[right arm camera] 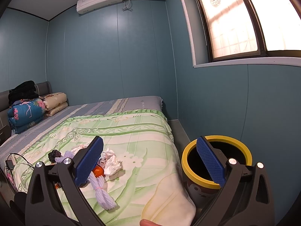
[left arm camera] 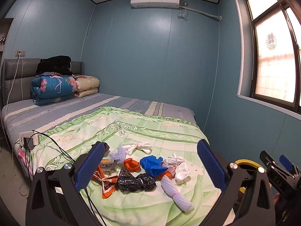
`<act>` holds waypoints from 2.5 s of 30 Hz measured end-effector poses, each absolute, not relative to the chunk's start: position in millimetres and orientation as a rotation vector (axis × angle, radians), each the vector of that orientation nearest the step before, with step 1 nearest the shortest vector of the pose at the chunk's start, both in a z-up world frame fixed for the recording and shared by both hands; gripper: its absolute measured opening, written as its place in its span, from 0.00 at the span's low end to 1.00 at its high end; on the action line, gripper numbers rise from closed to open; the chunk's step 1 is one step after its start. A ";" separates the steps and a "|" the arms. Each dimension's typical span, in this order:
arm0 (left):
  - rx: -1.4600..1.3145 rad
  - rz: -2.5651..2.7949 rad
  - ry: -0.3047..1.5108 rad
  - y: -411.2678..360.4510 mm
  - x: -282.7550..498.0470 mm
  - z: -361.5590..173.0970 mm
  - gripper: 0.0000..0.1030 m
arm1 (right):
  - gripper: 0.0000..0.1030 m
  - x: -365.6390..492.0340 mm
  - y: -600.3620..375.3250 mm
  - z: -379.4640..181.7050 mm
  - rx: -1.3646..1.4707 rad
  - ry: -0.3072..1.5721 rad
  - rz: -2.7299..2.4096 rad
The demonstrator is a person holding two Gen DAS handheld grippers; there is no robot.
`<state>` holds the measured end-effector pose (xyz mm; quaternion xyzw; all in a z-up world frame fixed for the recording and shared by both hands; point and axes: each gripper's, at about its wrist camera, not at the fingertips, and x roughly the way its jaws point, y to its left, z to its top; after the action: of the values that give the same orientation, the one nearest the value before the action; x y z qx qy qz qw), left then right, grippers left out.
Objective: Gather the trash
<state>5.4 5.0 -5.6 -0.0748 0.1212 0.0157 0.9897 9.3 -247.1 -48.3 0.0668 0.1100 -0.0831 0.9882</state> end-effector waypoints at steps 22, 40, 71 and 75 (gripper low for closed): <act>-0.148 0.037 0.254 3.8 7.2 -4.5 0.92 | 0.92 11.8 -250.7 -49.8 0.141 0.229 -0.165; -0.149 0.042 0.256 3.6 6.4 -4.4 0.92 | 0.92 11.4 -250.6 -50.0 0.142 0.230 -0.164; -0.171 0.106 0.307 30.0 35.3 -5.7 0.93 | 0.92 38.8 -257.2 -59.2 0.169 0.273 -0.079; -0.215 0.110 0.353 64.5 60.8 -9.7 0.92 | 0.92 66.6 -257.1 -68.5 0.143 0.320 -0.006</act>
<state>60.8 64.5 -9.7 -0.1067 0.1752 0.0545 0.9772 66.6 -257.1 -68.5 0.0711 0.1591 -0.0028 0.9847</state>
